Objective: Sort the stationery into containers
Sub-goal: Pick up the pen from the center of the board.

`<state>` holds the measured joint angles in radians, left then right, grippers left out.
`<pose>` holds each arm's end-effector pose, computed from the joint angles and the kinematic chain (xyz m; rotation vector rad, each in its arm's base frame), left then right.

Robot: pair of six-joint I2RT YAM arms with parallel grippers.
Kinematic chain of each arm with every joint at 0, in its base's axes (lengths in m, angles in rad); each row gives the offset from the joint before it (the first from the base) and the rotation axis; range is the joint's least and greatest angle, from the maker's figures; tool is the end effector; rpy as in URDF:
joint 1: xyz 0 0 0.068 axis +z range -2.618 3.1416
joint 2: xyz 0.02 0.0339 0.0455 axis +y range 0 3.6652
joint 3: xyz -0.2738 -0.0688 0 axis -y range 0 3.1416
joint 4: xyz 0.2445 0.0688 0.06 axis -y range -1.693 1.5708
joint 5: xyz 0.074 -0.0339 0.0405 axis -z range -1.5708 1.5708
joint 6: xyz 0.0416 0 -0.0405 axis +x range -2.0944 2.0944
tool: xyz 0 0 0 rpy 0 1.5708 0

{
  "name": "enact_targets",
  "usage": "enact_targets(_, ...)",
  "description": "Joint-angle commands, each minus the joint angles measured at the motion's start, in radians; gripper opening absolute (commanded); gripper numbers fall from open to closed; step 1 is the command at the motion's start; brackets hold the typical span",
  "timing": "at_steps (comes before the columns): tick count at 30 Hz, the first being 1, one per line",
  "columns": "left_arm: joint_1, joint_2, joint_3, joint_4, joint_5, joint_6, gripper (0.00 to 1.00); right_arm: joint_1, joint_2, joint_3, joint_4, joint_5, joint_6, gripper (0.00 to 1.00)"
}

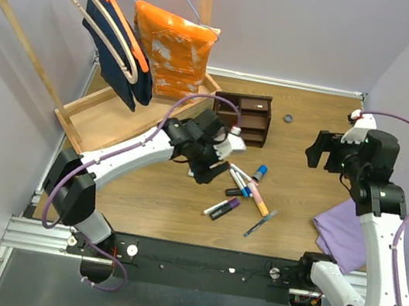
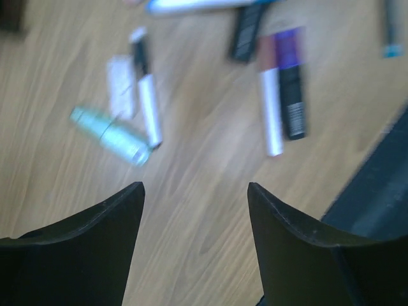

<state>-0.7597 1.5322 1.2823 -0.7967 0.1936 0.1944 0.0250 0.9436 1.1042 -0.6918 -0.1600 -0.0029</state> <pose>0.2255 -0.2253 0.2854 1.2812 2.3281 -0.4465 0.1901 0.0114 0.3752 -0.1255 2.0959 0.1814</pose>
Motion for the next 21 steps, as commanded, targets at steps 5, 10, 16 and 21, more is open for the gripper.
enact_targets(5, -0.225, 0.179, 0.256, -0.025, 0.332, 0.59, 0.81, 0.001, -0.046, 0.057, 0.003, 0.106, 0.041, 0.99)
enact_targets(10, -0.274, 0.336, 0.399, -0.055, 0.363, 0.714, 0.74, 0.001, -0.072, 0.118, -0.034, 0.218, 0.046, 0.99)
enact_targets(16, -0.358, 0.509, 0.537, -0.044, 0.362, 0.78, 0.73, 0.001, -0.08, 0.145, -0.054, 0.313, 0.026, 0.99)
enact_targets(21, -0.4, 0.582, 0.58, -0.058, 0.314, 0.849, 0.71, 0.001, -0.104, 0.137, -0.04, 0.307, 0.038, 0.99)
